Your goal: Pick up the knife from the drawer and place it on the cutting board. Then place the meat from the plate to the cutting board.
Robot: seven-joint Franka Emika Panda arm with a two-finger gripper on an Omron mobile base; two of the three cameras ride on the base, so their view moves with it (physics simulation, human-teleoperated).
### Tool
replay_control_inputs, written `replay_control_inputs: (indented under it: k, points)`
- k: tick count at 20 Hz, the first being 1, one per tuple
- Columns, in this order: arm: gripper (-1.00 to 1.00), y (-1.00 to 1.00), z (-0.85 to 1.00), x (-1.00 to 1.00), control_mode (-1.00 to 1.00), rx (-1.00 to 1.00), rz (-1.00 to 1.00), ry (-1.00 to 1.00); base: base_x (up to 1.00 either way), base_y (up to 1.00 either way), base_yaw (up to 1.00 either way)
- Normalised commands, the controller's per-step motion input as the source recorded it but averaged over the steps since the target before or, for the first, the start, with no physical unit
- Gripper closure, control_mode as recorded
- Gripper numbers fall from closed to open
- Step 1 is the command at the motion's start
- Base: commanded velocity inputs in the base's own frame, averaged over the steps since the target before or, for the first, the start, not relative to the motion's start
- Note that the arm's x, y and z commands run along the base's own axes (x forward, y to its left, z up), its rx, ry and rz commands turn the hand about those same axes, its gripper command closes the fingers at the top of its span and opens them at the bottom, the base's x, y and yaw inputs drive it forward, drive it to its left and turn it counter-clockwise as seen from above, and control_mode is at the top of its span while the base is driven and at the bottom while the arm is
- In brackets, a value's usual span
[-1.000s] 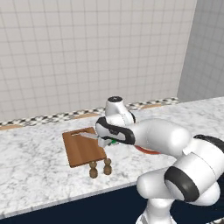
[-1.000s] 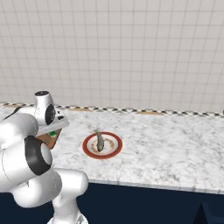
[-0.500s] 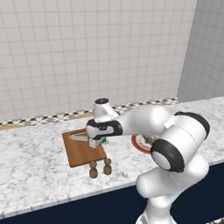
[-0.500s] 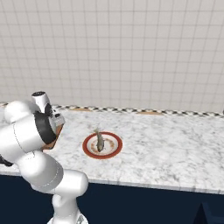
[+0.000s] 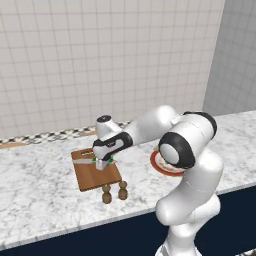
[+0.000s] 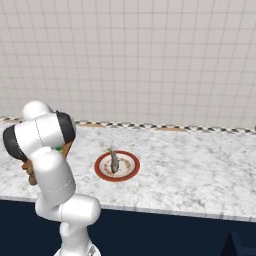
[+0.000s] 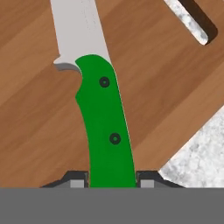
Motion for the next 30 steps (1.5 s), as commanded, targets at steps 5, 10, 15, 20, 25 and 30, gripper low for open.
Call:
replay_control_inputs:
  k: [5, 10, 15, 20, 25, 30]
  points:
    - [-1.0, 0.0, -0.17, 0.23, -1.0, -0.02, 0.06, 0.0, 0.0, 0.0, 0.0]
    - [-1.0, 0.0, 0.09, -0.18, -1.0, 0.0, 0.06, 0.0, 0.0, 0.0, 0.0]
    - [-1.0, -0.56, 0.52, -0.41, -1.0, 0.0, 0.0, -0.04, 0.0, 0.0, 0.0]
    - [-1.0, -1.0, 0.29, -0.43, -1.0, 0.03, -0.06, -0.03, 0.0, 0.0, 0.0]
    - [-1.0, -1.0, 0.0, -0.61, -1.0, 0.0, -0.2, -0.05, 0.0, 0.0, 0.0]
    - [-1.0, -1.0, 0.03, -0.1, -1.0, 0.01, -0.35, -0.08, 0.0, 0.0, 0.0]
